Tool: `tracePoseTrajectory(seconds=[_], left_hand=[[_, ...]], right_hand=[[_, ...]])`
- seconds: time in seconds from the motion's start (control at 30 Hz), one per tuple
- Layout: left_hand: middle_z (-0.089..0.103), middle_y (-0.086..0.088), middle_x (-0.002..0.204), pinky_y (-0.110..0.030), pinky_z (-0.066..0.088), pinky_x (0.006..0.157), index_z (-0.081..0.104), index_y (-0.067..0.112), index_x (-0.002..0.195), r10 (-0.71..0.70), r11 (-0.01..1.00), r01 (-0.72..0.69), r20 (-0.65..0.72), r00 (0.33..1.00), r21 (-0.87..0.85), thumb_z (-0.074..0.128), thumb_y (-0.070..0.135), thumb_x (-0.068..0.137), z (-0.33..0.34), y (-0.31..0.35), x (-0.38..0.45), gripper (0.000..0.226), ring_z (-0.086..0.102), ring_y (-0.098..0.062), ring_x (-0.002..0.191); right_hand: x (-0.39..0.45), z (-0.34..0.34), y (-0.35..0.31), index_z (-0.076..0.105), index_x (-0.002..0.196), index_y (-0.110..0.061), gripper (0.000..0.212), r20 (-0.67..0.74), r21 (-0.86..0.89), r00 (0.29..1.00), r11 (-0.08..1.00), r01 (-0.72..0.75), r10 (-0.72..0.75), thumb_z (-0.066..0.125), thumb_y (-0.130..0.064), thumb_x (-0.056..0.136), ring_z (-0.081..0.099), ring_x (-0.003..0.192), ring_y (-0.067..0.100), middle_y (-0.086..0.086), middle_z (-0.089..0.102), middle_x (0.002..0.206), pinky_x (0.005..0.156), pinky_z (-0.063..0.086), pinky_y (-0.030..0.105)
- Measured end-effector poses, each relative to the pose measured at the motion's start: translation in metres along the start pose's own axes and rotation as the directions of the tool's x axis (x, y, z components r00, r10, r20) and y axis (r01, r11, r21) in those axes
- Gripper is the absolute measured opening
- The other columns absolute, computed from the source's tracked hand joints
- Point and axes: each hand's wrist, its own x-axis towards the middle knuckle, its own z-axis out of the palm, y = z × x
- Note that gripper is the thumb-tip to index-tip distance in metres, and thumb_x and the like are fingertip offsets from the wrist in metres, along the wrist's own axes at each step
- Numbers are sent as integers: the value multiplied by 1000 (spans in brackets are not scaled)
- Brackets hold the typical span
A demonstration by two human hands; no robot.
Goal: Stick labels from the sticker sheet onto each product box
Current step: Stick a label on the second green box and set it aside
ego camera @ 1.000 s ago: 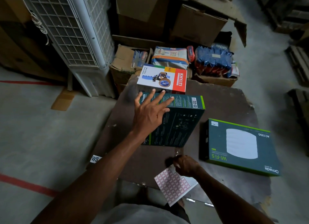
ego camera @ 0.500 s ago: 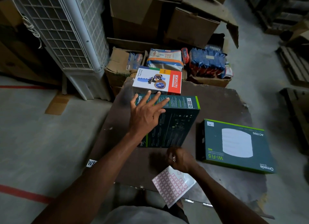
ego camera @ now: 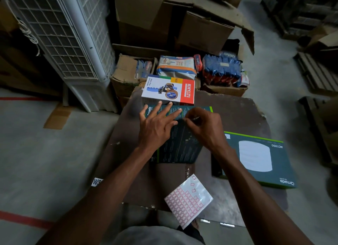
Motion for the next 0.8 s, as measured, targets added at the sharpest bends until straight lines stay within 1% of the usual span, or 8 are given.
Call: tracePoseTrajectory(seconds=[0.1,0.17,0.23,0.33,0.57,0.7,0.73,0.8], left_hand=[[49,6,153,-58,21,115,49,45,144,1,1000,-1,-2,1000,6,55,43,99,0,-1,0,46,40,-29,145],[48,6,153,-57,20,115,48,45,145,-1,1000,1,0,1000,4,56,43,99,0,-1,-1,46,40,-29,145],[49,6,153,-57,20,115,48,45,145,-1,1000,1,0,1000,5,57,43,99,1,-1,-1,47,41,-29,145],[49,6,153,-58,21,115,48,46,144,-2,1000,2,-1,1000,3,57,42,98,1,-1,-1,47,41,-29,144],[50,4,152,-59,22,114,50,43,144,6,1000,-6,-17,1000,-8,60,40,98,1,-1,-1,48,43,-31,143],[50,5,152,-59,22,114,49,44,144,5,1000,-6,-11,1000,-8,60,39,97,1,-2,1,49,42,-30,144],[50,5,152,-59,22,114,48,44,144,6,1000,-6,-10,1000,-5,60,40,97,2,-2,1,49,42,-30,144],[50,5,152,-58,22,114,48,44,144,6,1000,-6,-8,1000,-4,59,41,98,2,-3,1,48,42,-30,143]], right_hand=[[8,2,-1,72,95,-21,7,38,-138,998,989,52,-47,75,-26,91,65,74,3,-7,71,87,65,56,23],[11,4,1,72,96,-21,7,83,-201,995,977,76,-60,73,-27,91,65,77,5,-7,71,90,69,59,29],[13,6,1,72,98,-21,9,110,-228,992,970,83,-59,73,-27,92,66,81,7,-4,72,94,72,60,34],[16,7,0,72,98,-21,10,131,-251,990,965,77,-45,72,-28,92,65,81,7,-5,72,95,74,61,36],[19,8,-2,72,99,-21,11,140,-251,990,967,40,-5,72,-30,93,65,78,6,-4,73,94,69,56,24],[20,6,-4,72,98,-21,12,138,-227,990,974,5,27,72,-32,94,65,77,6,-5,74,93,68,56,24],[20,7,-5,72,97,-21,12,126,-227,991,974,-4,33,72,-32,93,65,76,6,-5,74,92,65,54,23],[20,8,-7,72,96,-21,13,82,-243,995,970,-29,51,74,-33,92,63,73,8,-4,75,90,59,43,18]])
